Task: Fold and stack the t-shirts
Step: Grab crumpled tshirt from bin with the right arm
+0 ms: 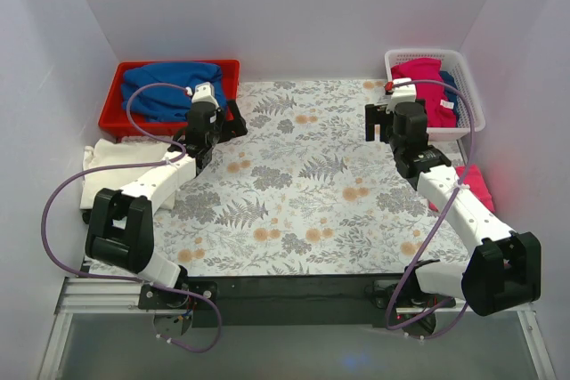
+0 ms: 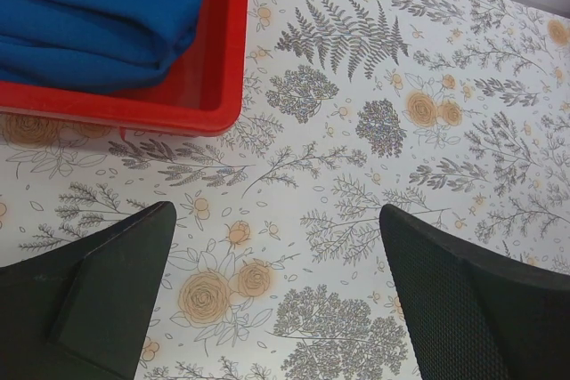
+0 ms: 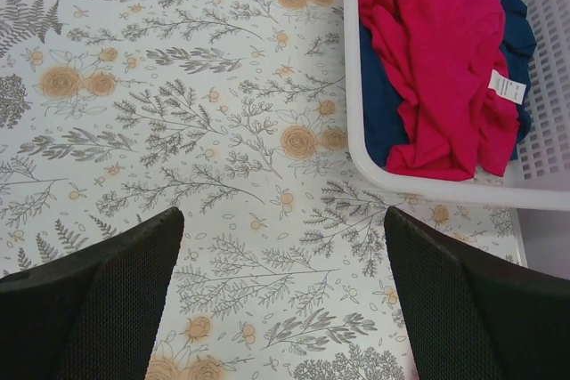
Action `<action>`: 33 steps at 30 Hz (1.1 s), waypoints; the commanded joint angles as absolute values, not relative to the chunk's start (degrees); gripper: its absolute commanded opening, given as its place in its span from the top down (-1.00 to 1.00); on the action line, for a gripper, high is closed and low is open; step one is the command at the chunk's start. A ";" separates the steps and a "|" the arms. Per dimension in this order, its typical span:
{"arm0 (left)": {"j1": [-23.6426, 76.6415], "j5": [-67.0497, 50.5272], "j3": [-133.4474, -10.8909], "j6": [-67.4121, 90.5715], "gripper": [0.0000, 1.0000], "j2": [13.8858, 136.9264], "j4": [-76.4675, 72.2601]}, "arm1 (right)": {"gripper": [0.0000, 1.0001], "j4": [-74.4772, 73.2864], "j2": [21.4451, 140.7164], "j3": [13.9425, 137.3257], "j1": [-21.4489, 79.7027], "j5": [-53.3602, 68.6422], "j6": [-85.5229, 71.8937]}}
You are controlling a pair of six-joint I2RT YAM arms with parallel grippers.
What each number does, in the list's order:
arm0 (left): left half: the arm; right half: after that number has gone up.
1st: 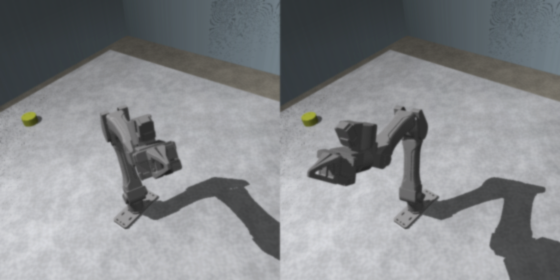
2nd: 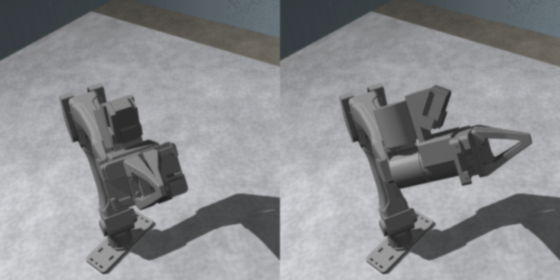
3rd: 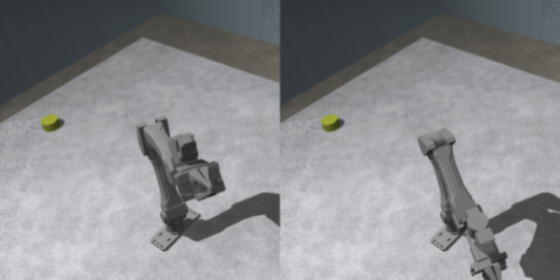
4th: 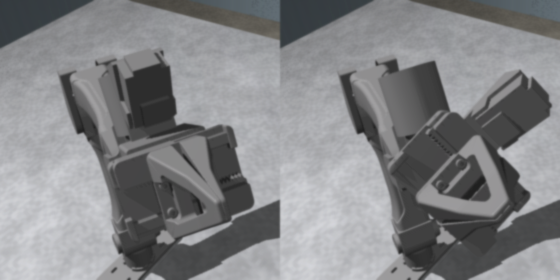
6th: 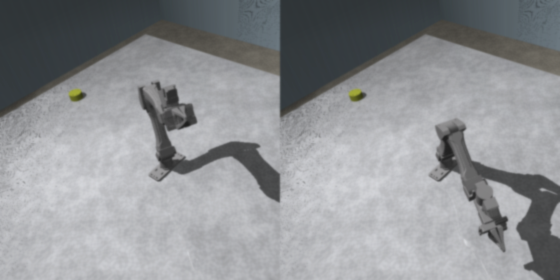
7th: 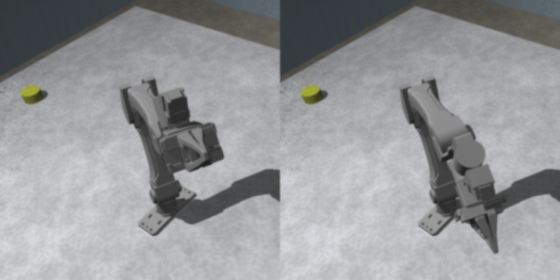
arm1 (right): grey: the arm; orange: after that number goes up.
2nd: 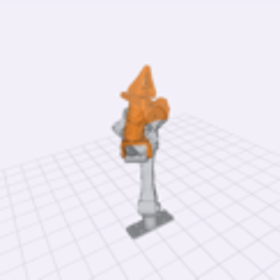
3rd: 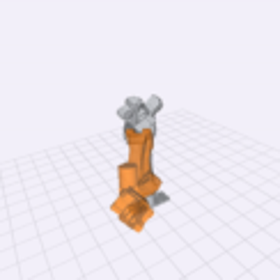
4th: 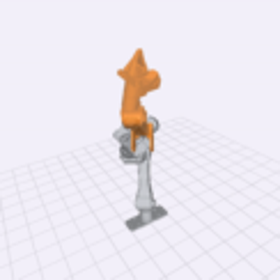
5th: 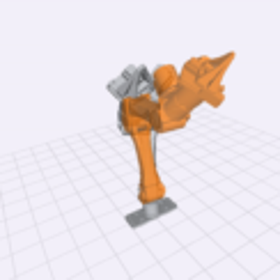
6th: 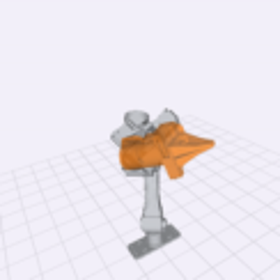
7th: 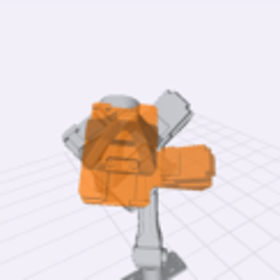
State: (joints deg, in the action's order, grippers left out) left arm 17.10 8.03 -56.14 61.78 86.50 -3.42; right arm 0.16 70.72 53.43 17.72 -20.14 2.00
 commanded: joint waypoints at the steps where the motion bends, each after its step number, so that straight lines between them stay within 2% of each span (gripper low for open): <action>1: 17.40 9.40 -57.48 61.52 -0.96 84.99 -3.43 | -0.97 4.04 68.82 52.30 18.02 -18.38 2.81; 4: 17.40 10.63 -57.57 61.79 -0.96 85.43 -3.34 | -0.97 5.00 67.33 50.11 18.02 -12.07 6.49; 8: 17.40 12.39 -57.22 62.05 -0.96 85.52 -3.60 | -0.97 9.58 68.72 49.65 18.02 -16.69 6.68; 11: 17.40 11.78 -57.22 61.35 -0.96 85.78 -3.60 | -0.97 9.58 72.85 54.30 17.84 -21.96 8.17; 15: 17.40 10.11 -57.74 61.43 -0.96 86.57 -3.60 | -0.97 8.44 80.32 62.91 16.18 -22.15 9.41; 21: 17.40 10.19 -58.36 61.70 -0.96 87.54 -3.78 | -0.68 3.44 94.71 79.43 8.10 -13.64 1.51; 27: 17.40 10.63 -59.59 61.00 -0.96 89.64 -3.78 | -0.44 -2.45 107.55 95.23 2.64 -18.10 -1.76; 33: 17.40 10.55 -60.29 61.52 -0.96 91.84 -3.78 | -0.39 -1.76 112.31 100.98 2.99 -25.48 -0.18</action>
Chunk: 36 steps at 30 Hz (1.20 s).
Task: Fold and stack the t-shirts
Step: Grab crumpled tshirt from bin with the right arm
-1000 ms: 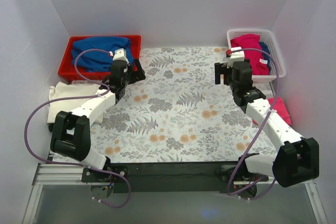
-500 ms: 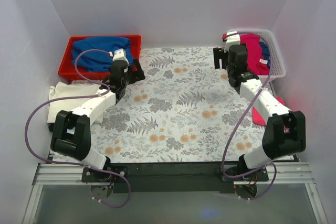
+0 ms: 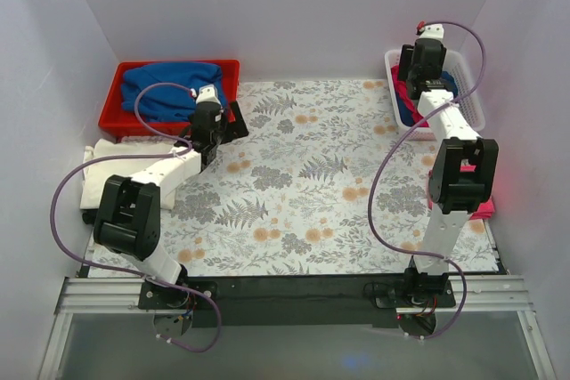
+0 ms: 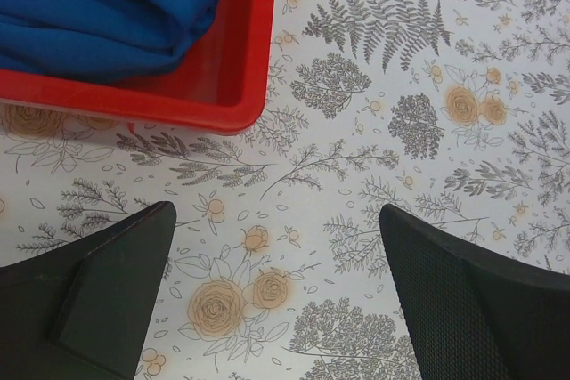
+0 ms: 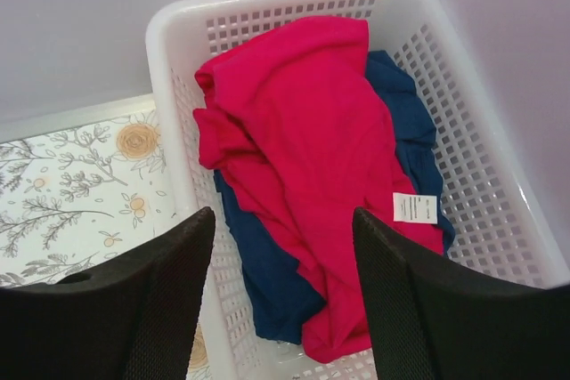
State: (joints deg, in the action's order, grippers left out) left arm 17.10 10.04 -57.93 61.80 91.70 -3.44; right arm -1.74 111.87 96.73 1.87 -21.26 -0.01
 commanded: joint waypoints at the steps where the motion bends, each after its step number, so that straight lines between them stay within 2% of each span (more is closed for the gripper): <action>1: 17.40 10.63 -60.38 61.78 -0.96 92.11 -3.87 | -0.36 -2.54 112.59 102.20 3.08 -26.45 -0.18; 6: 17.40 10.29 -58.89 62.84 -0.96 92.55 -6.33 | -0.21 -1.15 112.67 98.27 5.18 -27.95 -0.36; 10: 17.40 9.05 -59.68 62.75 -0.96 94.13 -6.07 | -0.22 -0.97 116.19 96.60 6.86 -28.39 -1.31; 18: 17.32 10.28 -59.33 61.61 -0.96 94.13 -5.98 | -0.23 1.58 123.30 97.64 2.73 -24.96 -7.91; 27: 17.40 9.58 -60.82 61.26 -0.96 97.20 -6.24 | -0.27 3.95 128.23 101.51 -1.93 -24.17 -6.77; 31: 17.40 10.02 -61.87 61.00 -0.97 98.70 -6.24 | -0.27 7.27 126.39 99.76 -2.11 -23.31 -6.33; 36: 17.40 9.58 -62.49 61.08 -0.96 99.75 -6.42 | -0.27 13.61 119.81 91.15 -1.94 -18.29 -7.56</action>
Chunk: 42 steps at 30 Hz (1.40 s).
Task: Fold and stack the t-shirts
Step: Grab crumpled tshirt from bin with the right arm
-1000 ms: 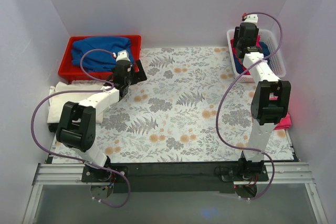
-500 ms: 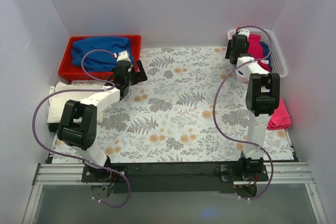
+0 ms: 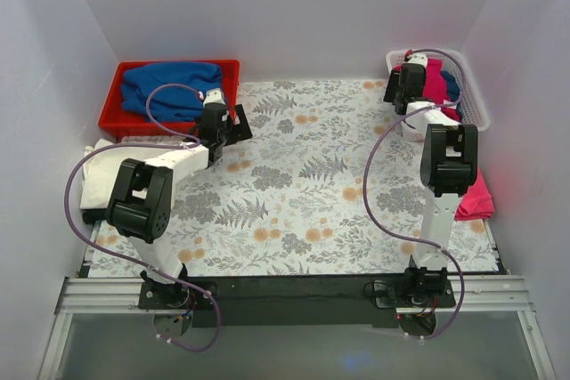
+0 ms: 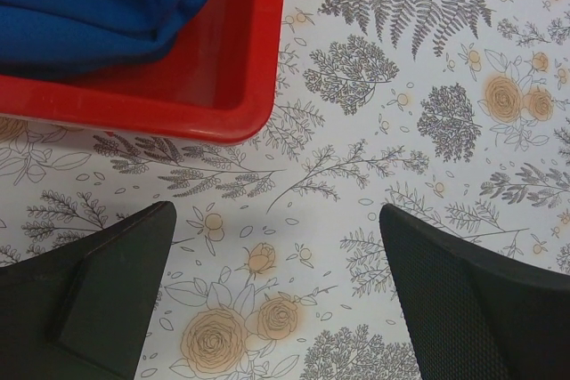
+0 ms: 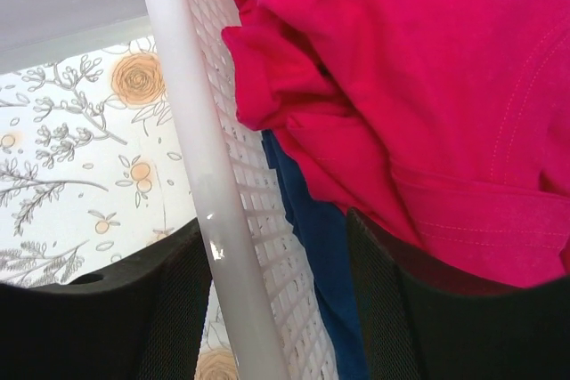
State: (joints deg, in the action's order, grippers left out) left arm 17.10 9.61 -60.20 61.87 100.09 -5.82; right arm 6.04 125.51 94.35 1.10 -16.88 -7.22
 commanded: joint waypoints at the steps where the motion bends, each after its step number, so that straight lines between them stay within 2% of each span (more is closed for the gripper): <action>1: 17.40 9.49 -62.49 61.17 -0.96 99.76 -6.42 | -0.27 15.10 118.92 90.27 -1.85 -16.63 -7.82; 14: 17.40 8.97 -60.91 61.87 -0.96 97.73 -6.50 | -0.35 26.36 108.81 78.49 -1.58 -12.04 -9.93; 19: 17.40 8.70 -60.47 61.96 -0.96 97.30 -6.59 | -0.36 26.11 108.37 77.96 -0.88 -18.60 -9.49; 22: 17.40 8.88 -60.29 61.96 -0.97 97.03 -6.59 | -0.38 23.74 110.56 79.54 -0.88 -22.40 -9.58; 42: 17.40 10.02 -61.08 60.56 -0.96 99.84 -6.50 | -0.48 16.00 128.22 94.03 -3.34 -27.16 -8.44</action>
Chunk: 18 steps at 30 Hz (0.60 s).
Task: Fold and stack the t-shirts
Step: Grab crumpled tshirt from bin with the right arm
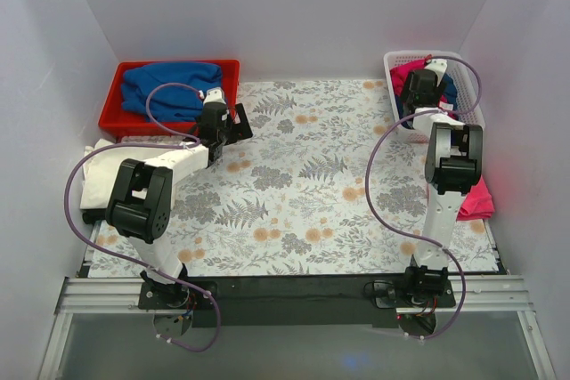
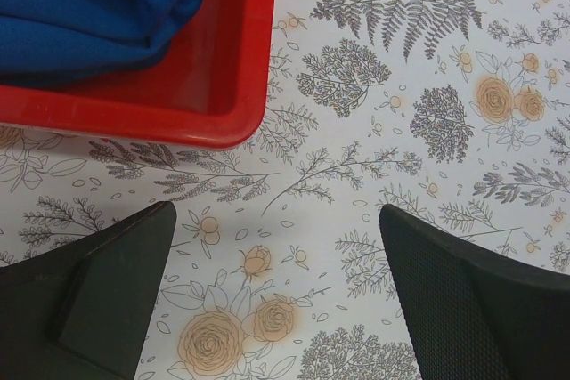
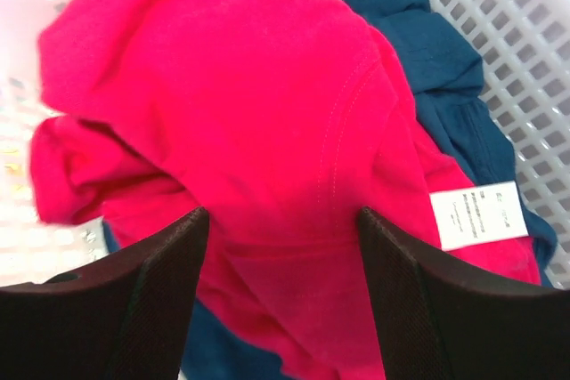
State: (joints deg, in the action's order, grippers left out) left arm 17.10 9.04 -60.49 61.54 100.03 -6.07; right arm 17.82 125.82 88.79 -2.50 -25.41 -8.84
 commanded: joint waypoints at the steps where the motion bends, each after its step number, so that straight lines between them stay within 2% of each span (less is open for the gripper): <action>1: 17.40 10.02 -61.26 60.47 -0.96 99.93 -6.59 | -0.44 14.69 128.75 94.74 -3.69 -26.98 -8.52; 2: 17.40 10.02 -61.35 60.47 -0.96 100.19 -6.50 | -0.40 13.46 129.54 95.88 -4.04 -27.16 -8.70; 4: 17.40 9.93 -61.44 60.56 -0.96 100.46 -6.50 | -0.09 12.75 129.99 96.24 -4.22 -26.46 -8.96; 5: 17.40 9.84 -61.44 60.47 -0.96 100.55 -6.50 | 0.22 12.48 129.90 96.15 -4.39 -26.46 -8.96; 6: 17.40 9.76 -61.44 60.47 -0.96 100.55 -6.42 | 0.37 12.39 129.64 95.98 -4.39 -26.37 -9.05; 7: 17.40 9.49 -61.52 60.56 -0.96 100.55 -6.50 | 0.72 12.31 129.38 95.54 -4.39 -26.19 -9.31; 8: 17.40 9.49 -61.44 60.64 -0.96 100.46 -6.50 | 0.97 12.30 128.77 94.93 -4.39 -26.19 -10.19; 18: 17.40 7.56 -61.17 62.58 -0.96 100.02 -6.59 | 0.97 17.05 120.68 87.62 5.09 -37.95 -15.55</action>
State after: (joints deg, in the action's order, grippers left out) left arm 17.10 8.21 -60.49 62.04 100.09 -6.07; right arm 13.72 124.70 88.01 0.36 -31.48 -13.06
